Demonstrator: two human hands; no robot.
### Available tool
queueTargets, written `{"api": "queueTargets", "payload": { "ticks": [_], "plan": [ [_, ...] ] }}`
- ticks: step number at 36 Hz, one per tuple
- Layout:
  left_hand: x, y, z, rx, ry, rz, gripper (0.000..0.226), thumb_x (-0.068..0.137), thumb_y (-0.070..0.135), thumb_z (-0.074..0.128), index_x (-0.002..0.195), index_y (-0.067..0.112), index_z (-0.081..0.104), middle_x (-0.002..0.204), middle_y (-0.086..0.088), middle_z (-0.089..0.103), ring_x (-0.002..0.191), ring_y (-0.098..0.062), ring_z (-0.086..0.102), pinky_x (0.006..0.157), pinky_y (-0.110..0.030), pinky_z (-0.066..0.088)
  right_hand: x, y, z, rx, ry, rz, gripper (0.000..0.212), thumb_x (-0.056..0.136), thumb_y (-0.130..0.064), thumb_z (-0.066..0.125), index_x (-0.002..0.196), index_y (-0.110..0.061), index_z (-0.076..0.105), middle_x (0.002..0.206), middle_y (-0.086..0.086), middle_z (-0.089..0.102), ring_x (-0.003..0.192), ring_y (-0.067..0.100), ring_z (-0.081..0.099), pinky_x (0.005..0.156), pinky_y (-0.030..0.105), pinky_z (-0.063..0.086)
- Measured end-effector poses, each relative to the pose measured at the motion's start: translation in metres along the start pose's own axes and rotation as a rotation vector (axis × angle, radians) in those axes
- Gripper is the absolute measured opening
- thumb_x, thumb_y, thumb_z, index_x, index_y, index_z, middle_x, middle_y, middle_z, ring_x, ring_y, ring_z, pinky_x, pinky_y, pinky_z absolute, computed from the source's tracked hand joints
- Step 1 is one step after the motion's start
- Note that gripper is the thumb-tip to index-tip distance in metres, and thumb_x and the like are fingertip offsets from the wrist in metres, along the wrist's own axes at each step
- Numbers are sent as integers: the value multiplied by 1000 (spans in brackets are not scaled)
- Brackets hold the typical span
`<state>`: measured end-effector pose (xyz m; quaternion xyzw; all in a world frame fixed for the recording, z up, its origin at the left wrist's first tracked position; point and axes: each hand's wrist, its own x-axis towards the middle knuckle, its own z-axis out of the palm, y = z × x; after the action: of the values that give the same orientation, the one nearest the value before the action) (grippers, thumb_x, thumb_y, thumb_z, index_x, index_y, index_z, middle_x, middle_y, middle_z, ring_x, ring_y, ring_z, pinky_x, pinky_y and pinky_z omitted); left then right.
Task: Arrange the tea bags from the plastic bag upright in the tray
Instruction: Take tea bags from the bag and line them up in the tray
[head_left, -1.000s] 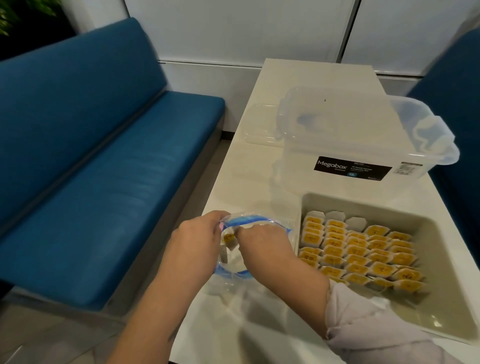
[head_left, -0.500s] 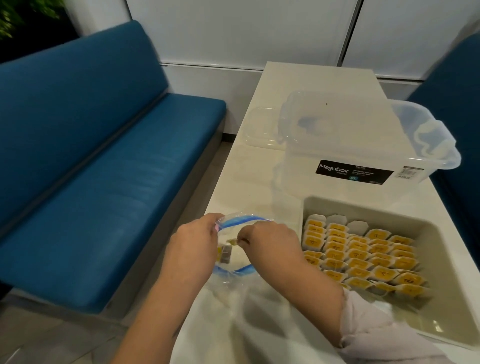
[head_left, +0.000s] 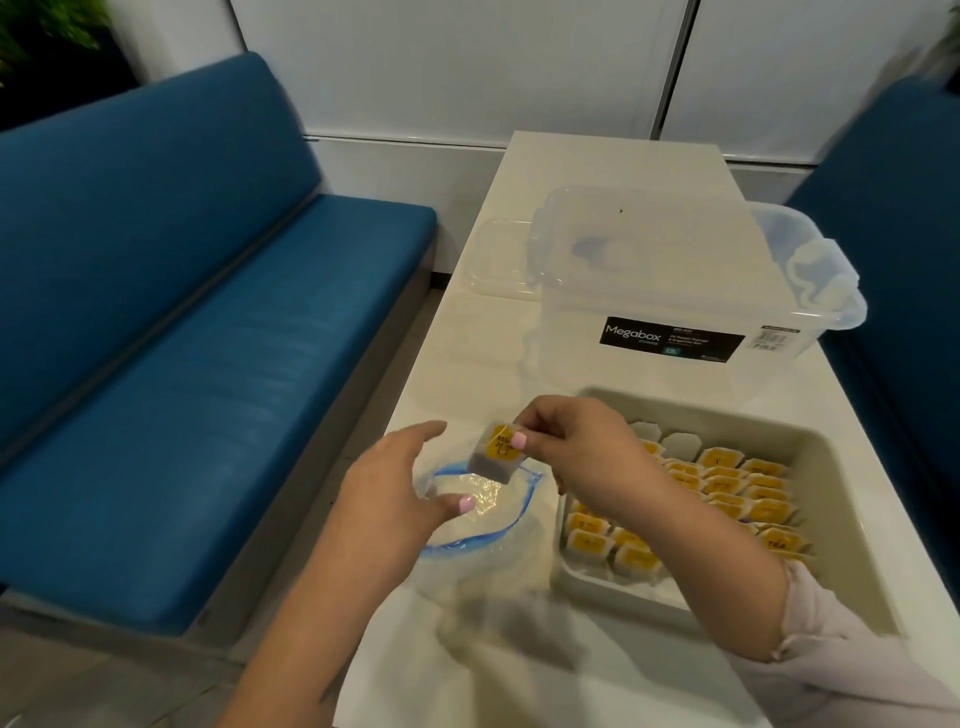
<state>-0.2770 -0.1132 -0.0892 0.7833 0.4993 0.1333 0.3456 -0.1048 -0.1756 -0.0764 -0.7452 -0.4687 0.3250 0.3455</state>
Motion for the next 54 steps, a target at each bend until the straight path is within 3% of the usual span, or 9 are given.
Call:
{"api": "queueTargets", "payload": {
  "ticks": [4,10,15,21,30,34,41,50,54],
  "plan": [
    [0,8,4,-269,-38,42,56,76,28,76,127,33,53,120,19,58,110,-1,55,95,-23,46,-6,-2,-6,201,10,3,11,93,-19,59,85,-16,65,84,3,71,40,2,44,45,17,41],
    [-1,22,20,-621,-51,21,25,84,22,68,109,22,65,95,8,73,88,-9,68,85,-33,55,-13,6,-12,360,36,16,12,93,-18,59,82,-16,64,80,3,72,41,11,43,47,22,41],
    [0,28,28,-550,16,54,11,84,27,68,95,26,68,84,9,72,77,-13,69,78,-38,59,-21,12,-18,368,57,14,3,88,-17,65,89,-21,65,73,0,68,44,4,49,48,21,43],
    [0,32,33,-498,26,84,8,85,30,67,93,29,68,80,13,71,74,-12,69,74,-36,60,-23,15,-23,238,118,-51,24,79,-20,75,93,-38,66,78,-10,68,54,-5,54,57,20,46],
    [-1,43,41,-575,-96,142,36,88,21,64,112,47,55,92,10,64,78,-16,69,70,-33,59,-25,23,-30,241,119,-39,7,84,-17,71,84,-24,71,67,-2,64,41,-2,44,46,14,35],
    [-3,51,43,-586,-21,168,20,86,23,66,101,36,67,86,13,69,69,-12,69,56,-20,55,-25,26,-32,215,114,-39,4,82,-22,72,83,-27,72,74,2,70,52,1,48,52,22,42],
    [-1,53,48,-745,51,76,9,86,20,66,89,21,74,81,3,74,75,-16,71,62,-26,58,-28,26,-34,310,9,81,22,77,-36,75,93,-24,66,69,-3,68,55,6,56,54,19,46],
    [0,54,52,-794,35,54,10,88,19,64,90,19,74,84,-1,75,79,-19,72,65,-24,58,-29,35,-28,577,-40,186,25,76,-9,76,94,3,65,70,6,70,58,16,65,63,29,53],
    [0,51,53,-741,50,44,11,89,20,62,90,21,72,87,3,74,76,-16,72,63,-24,58,-28,39,-33,636,-13,200,9,81,-9,71,80,-8,62,69,6,69,62,18,67,53,24,53]
  ]
}}
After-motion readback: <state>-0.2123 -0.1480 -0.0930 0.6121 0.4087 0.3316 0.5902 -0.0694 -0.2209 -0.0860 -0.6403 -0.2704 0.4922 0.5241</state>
